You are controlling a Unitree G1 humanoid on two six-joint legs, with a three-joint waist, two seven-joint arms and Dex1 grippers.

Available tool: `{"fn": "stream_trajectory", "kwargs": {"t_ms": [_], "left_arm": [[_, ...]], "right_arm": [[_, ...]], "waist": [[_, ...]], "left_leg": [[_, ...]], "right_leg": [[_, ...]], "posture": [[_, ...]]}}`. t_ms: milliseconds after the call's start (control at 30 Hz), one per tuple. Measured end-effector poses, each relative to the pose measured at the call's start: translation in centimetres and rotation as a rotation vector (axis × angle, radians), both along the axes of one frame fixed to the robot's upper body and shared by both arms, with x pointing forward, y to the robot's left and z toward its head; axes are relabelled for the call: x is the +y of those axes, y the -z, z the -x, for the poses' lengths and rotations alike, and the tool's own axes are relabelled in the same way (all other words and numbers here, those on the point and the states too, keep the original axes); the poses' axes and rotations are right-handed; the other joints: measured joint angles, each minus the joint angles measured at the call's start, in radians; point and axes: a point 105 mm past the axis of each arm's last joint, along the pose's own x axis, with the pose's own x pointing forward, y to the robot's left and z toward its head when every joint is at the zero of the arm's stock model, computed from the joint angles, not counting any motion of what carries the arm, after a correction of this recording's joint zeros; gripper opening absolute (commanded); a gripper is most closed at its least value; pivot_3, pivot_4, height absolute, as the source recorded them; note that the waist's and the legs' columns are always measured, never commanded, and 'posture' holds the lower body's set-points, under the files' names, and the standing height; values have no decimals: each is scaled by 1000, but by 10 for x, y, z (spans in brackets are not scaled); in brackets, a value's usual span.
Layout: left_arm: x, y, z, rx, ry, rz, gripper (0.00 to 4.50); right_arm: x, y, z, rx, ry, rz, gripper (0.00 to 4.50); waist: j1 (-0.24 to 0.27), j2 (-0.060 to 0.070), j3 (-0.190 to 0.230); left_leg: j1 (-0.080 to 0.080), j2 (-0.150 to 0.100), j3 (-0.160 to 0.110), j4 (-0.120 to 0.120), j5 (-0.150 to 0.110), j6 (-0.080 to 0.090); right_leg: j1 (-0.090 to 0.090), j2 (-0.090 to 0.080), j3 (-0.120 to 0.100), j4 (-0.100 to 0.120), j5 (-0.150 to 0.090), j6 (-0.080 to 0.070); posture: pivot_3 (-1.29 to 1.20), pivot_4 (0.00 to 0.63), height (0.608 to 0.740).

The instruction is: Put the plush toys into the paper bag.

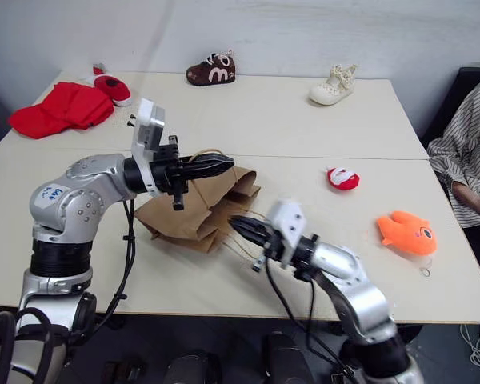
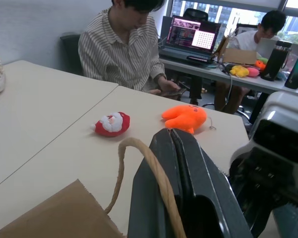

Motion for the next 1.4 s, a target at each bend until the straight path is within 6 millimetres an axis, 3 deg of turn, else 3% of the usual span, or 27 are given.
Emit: {"fn": "stream_trajectory", "kwargs": {"t_ms": [100, 267, 400, 667, 833, 1000, 1133, 1267, 1400], "left_arm": [[-3, -1, 5, 15, 33, 18, 0], [-7, -11, 17, 25, 106, 89, 0], [4, -33, 19, 36, 117, 236, 0], [30, -66, 10, 52, 61, 401, 0], [37, -63, -1, 78, 6, 413, 0], [9, -34, 7, 94, 93, 287, 0], [-3, -23, 6, 111, 106, 290, 0], [0, -21, 1, 116, 91, 306, 0], [-4, -20, 3, 117, 121, 312, 0]], "right_arm": [[13, 8, -16, 13, 8, 54, 43], [34, 35, -39, 58, 17, 137, 43], [32, 67, -51, 133, 31, 223, 43], [28, 70, -52, 136, 3, 294, 43], [22, 71, -48, 150, 1, 311, 43], [21, 71, -37, 167, -30, 216, 43], [11, 60, -30, 173, -37, 160, 882], [-25, 43, -21, 144, 23, 139, 2235], [-70, 11, 7, 86, 95, -28, 3563]], "waist": [[-1, 0, 0], [-5, 0, 0], [-9, 0, 0], [-10, 0, 0], [-7, 0, 0], [-5, 0, 0], [-5, 1, 1], [-2, 1, 1], [4, 2, 2]], "left_leg": [[-12, 0, -1, 10, -1, 1], [-11, 1, -1, 11, -1, 1], [-11, 1, -1, 11, -1, 1], [-10, 1, -3, 12, -1, 1], [-10, 0, -3, 12, -1, 1], [-11, 0, -4, 12, -1, 0], [-11, 0, -4, 11, -1, 0], [-11, 0, -4, 11, -1, 0], [-12, 0, -6, 10, -1, 0]], "right_leg": [[-9, -1, -1, 5, 0, 0], [-9, -1, -1, 8, 0, 0], [-9, -1, -1, 8, 0, 0], [-7, -1, -2, 8, 0, 0], [-7, -2, -2, 8, 0, 0], [-7, -1, -3, 7, 0, 0], [-7, -1, -2, 7, 0, 0], [-7, -1, -3, 6, 0, 0], [-7, -1, -3, 4, 0, 1]], "posture": [[0, 150, 740], [0, 150, 740], [0, 150, 740], [0, 150, 740], [0, 150, 740], [0, 150, 740], [0, 150, 740], [0, 150, 740], [0, 150, 740]]}}
